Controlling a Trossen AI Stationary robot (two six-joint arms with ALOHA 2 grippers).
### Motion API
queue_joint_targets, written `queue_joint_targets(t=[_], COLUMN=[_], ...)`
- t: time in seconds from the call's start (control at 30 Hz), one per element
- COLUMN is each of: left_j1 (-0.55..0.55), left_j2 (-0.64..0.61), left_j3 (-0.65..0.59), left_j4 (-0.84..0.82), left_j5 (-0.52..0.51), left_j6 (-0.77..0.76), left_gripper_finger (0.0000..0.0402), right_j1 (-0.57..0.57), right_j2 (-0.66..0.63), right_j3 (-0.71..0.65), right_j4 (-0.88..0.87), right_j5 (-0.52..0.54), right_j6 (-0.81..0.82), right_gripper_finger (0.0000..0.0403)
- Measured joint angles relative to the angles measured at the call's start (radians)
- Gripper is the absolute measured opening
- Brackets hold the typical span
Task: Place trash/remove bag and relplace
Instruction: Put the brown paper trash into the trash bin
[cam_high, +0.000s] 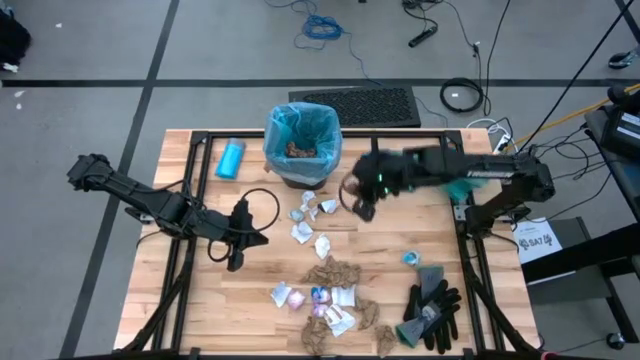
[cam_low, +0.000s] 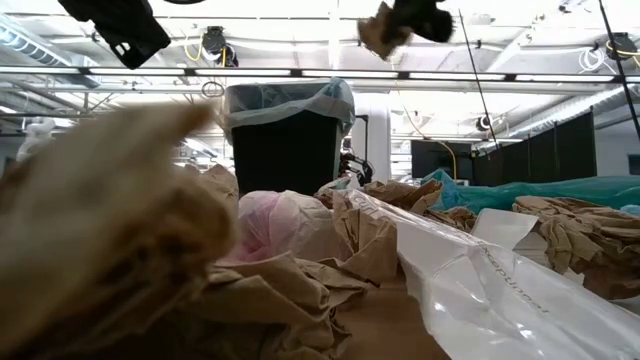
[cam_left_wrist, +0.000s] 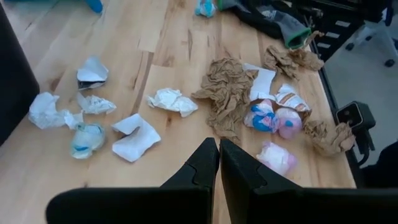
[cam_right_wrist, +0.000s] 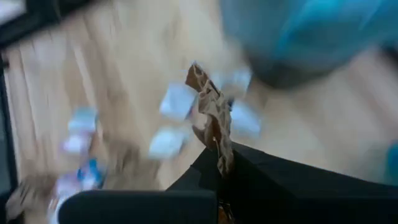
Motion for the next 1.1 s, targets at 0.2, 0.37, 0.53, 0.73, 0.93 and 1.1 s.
queue_joint_targets(t=[0.2, 0.37, 0.53, 0.73, 0.93, 1.1], left_j1=[0.009, 0.029, 0.039, 0.041, 0.041, 0.041], left_j2=[0.000, 0.000, 0.000, 0.000, 0.000, 0.000], left_j3=[0.000, 0.000, 0.000, 0.000, 0.000, 0.000], left_j4=[0.045, 0.050, 0.049, 0.047, 0.049, 0.047], left_j5=[-0.031, -0.102, -0.116, -0.116, -0.116, -0.116], left_j6=[-0.024, -0.104, -0.105, -0.105, -0.106, -0.105], left_gripper_finger=[0.0022, 0.0022, 0.0022, 0.0022, 0.0022, 0.0022], right_j1=[-0.106, -0.166, -0.215, -0.290, -0.331, -0.332], right_j2=[0.005, 0.064, 0.176, 0.308, 0.363, 0.350], right_j3=[0.036, 0.037, 0.037, 0.051, 0.125, 0.170], right_j4=[0.220, 0.464, 0.636, 0.747, 0.649, 0.622], right_j5=[-0.059, -0.105, -0.108, -0.105, -0.112, -0.111], right_j6=[-0.192, -0.301, -0.364, -0.337, -0.304, -0.349], right_gripper_finger=[0.0000, 0.0000, 0.0000, 0.0019, 0.0092, 0.0156])
